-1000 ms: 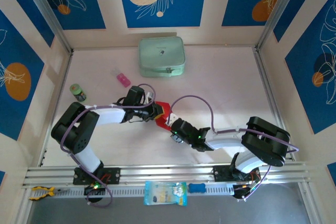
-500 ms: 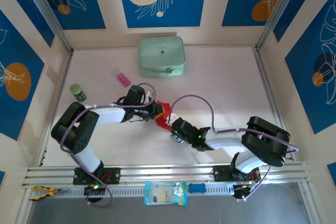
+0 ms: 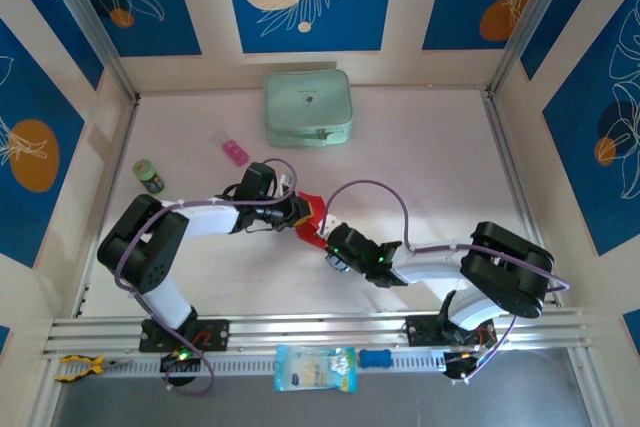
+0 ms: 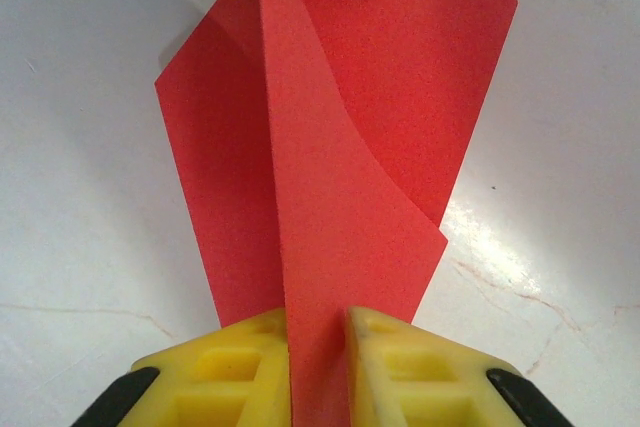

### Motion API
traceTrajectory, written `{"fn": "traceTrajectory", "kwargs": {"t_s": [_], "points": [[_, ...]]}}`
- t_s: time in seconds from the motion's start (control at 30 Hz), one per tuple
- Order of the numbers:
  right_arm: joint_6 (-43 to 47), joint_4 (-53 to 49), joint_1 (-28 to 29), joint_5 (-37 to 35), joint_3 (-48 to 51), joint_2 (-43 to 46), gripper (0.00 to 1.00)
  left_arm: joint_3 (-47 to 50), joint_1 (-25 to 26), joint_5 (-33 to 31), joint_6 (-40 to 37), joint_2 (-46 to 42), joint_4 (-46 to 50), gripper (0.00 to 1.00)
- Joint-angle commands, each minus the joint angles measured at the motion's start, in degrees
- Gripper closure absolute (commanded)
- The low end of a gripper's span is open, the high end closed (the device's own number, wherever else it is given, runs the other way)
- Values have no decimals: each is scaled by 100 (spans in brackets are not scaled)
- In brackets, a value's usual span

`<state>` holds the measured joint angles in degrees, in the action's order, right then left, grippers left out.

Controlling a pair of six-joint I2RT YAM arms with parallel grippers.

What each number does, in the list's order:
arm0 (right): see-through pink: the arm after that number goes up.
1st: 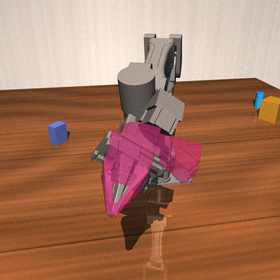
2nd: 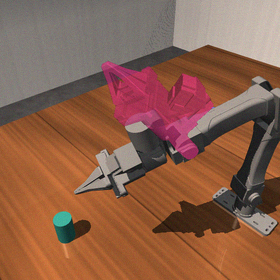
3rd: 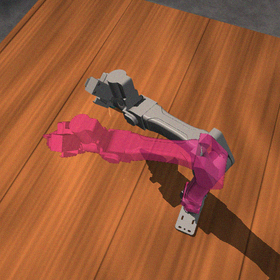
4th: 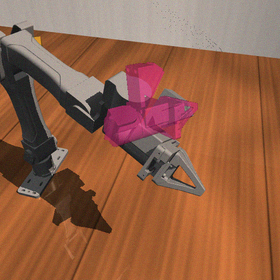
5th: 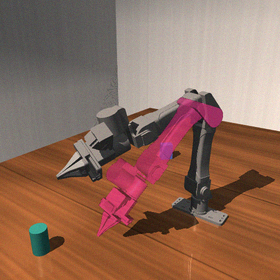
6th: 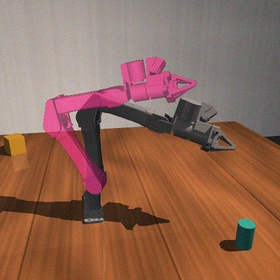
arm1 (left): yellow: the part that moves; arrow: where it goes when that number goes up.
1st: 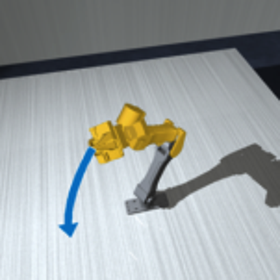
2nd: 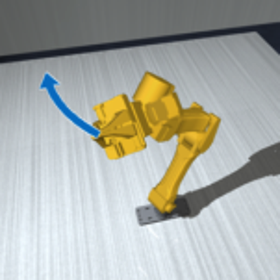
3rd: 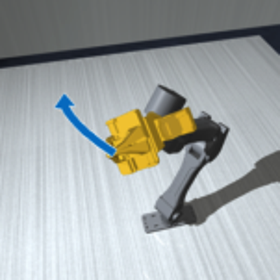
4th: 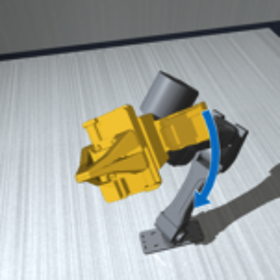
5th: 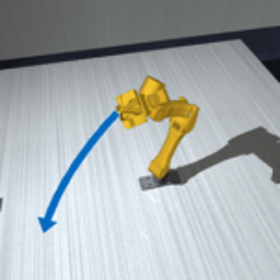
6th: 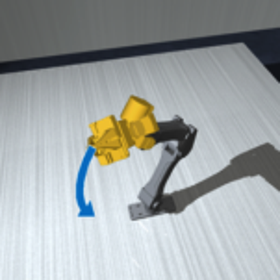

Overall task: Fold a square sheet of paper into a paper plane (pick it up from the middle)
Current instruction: Fourth fold the wing at the center of the table.

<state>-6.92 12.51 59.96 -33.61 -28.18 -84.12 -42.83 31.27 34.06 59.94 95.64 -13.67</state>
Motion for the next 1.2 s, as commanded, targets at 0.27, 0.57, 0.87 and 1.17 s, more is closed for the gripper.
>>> {"fn": "traceTrajectory", "kwargs": {"t_s": [0.27,0.57,0.87,1.17], "points": [[-143,162,-57,161,-1,179,89,-151,-72,-22,-45,-124,139,87],[-625,147,-194,748,-30,18,91,-59,-77,-348,-50,-518,351,55],[-972,313,-351,1135,-8,-187,91,3,-145,-673,-163,-1010,826,47],[-1486,425,-601,1626,56,-265,90,38,-141,-660,-140,-1014,857,47]]}}
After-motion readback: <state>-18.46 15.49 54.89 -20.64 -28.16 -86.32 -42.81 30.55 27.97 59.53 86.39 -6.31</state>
